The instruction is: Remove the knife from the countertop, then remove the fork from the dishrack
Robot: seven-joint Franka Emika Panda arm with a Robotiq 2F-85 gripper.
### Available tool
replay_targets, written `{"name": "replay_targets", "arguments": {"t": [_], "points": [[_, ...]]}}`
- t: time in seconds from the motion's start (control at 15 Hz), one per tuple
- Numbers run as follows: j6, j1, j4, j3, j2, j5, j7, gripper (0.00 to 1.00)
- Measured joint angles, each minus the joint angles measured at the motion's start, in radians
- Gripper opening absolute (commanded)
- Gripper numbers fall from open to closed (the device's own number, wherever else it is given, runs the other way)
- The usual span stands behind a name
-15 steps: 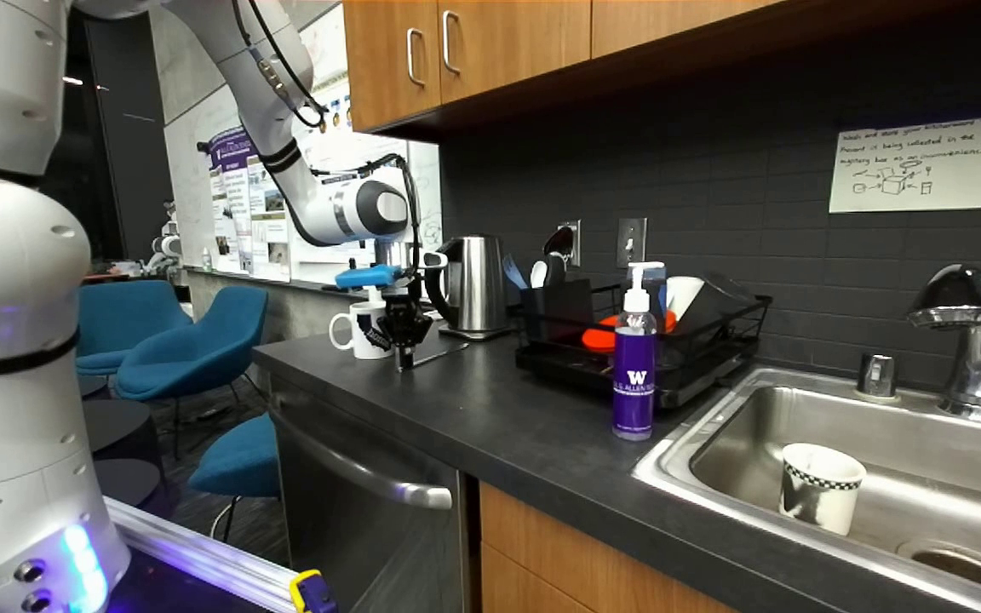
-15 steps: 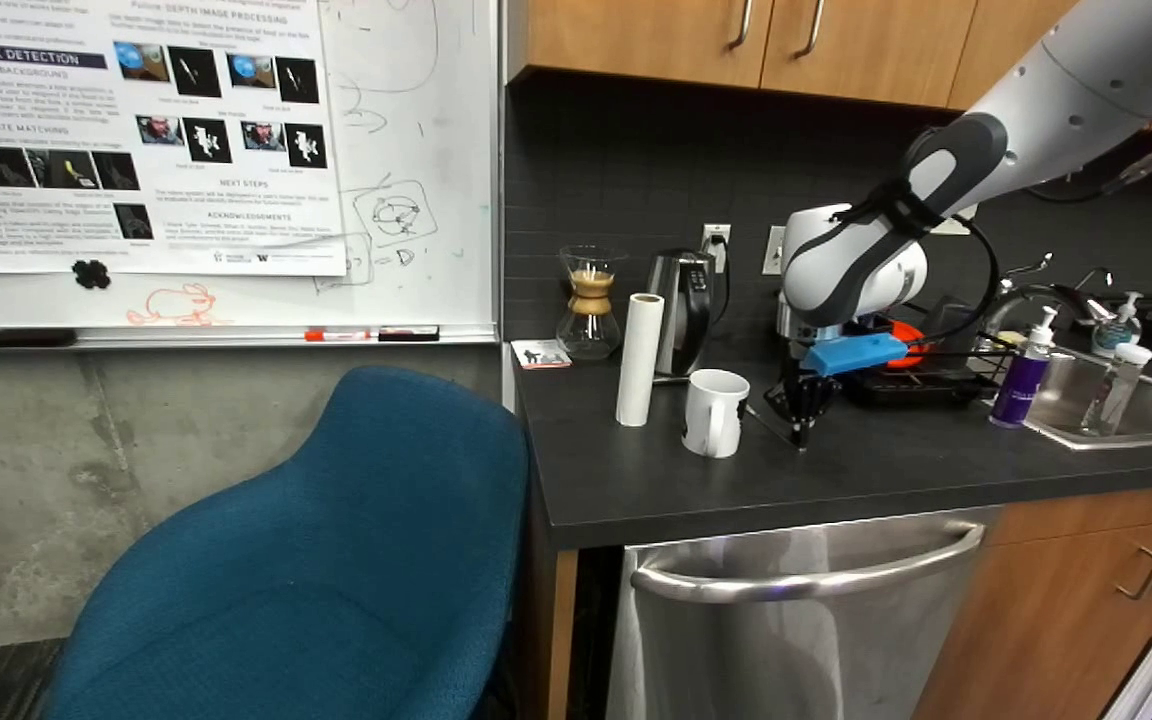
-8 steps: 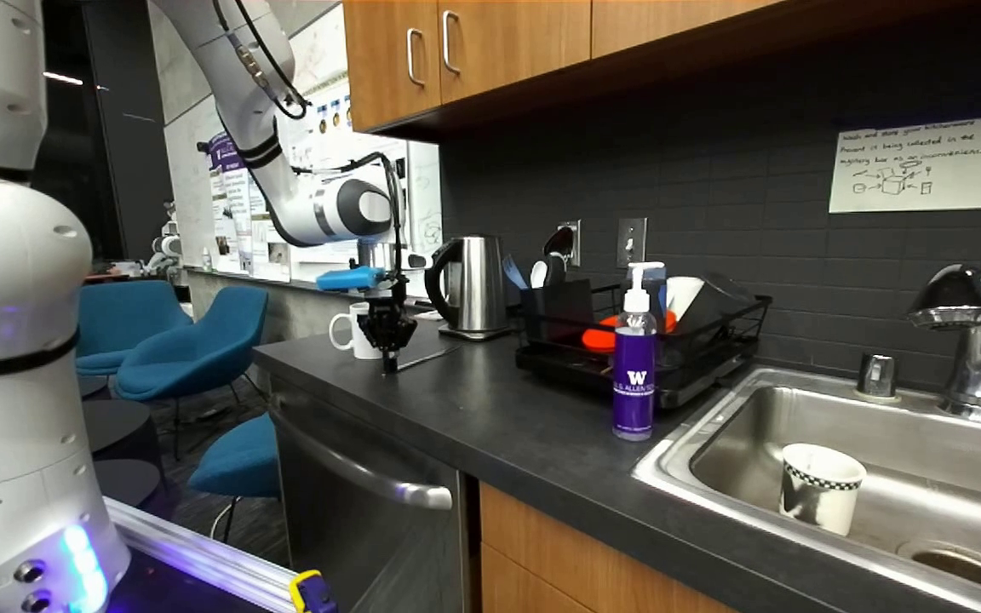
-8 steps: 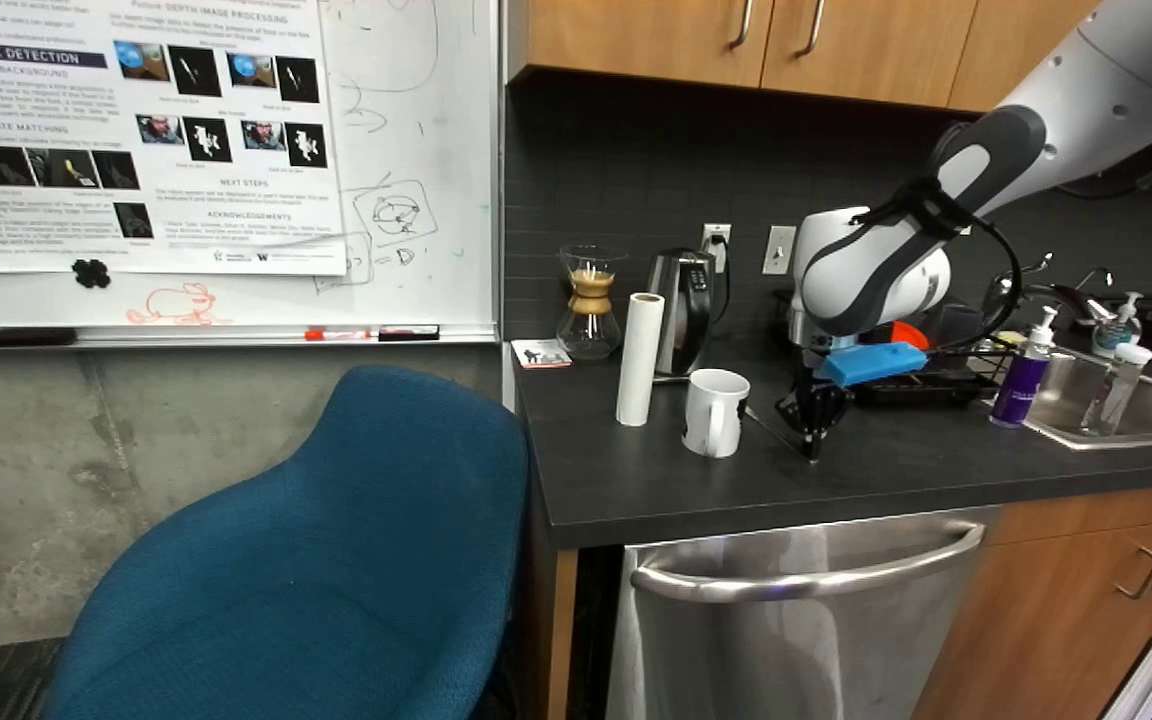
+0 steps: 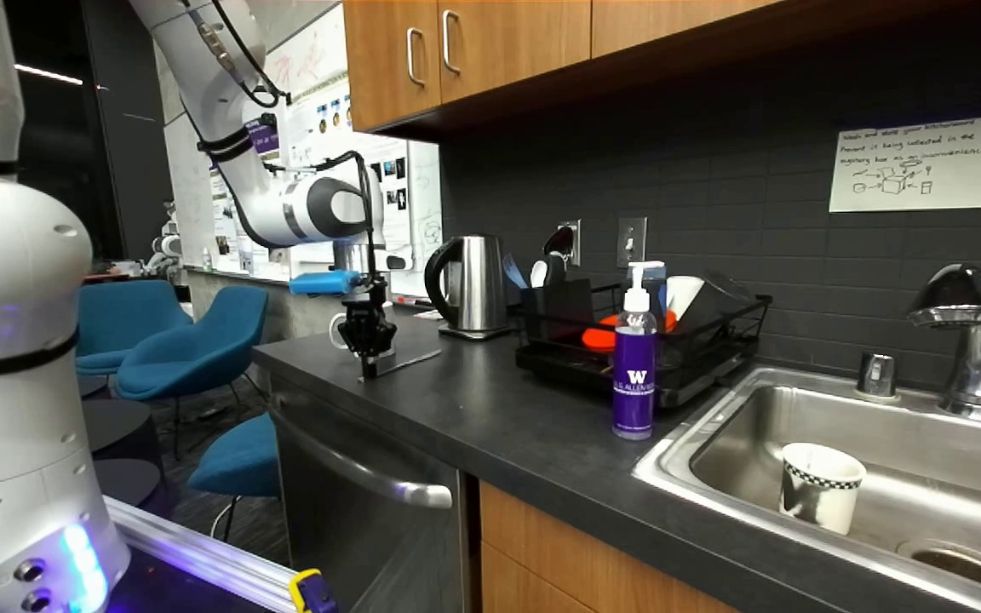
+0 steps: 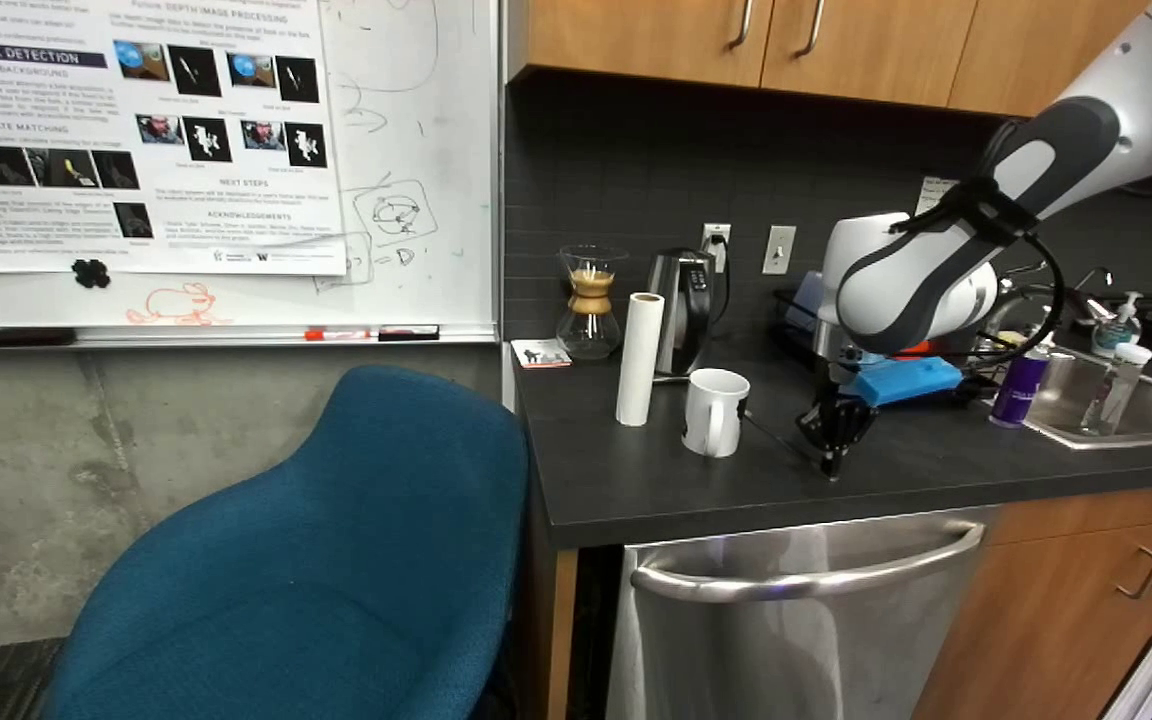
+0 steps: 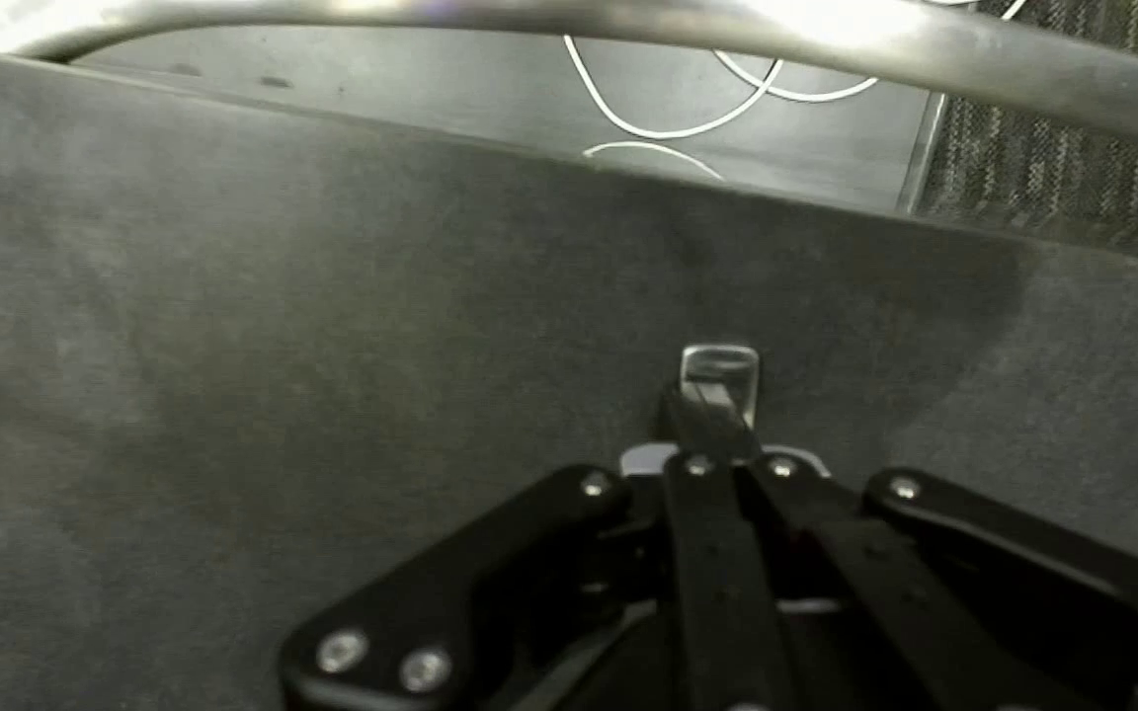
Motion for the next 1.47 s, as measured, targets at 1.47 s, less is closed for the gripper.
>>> {"name": "replay_targets", "arguments": {"t": [1.47], "points": [[0.067,0.001,-0.212,0.073,-0.131,0.004,0.074,0.00]]}}
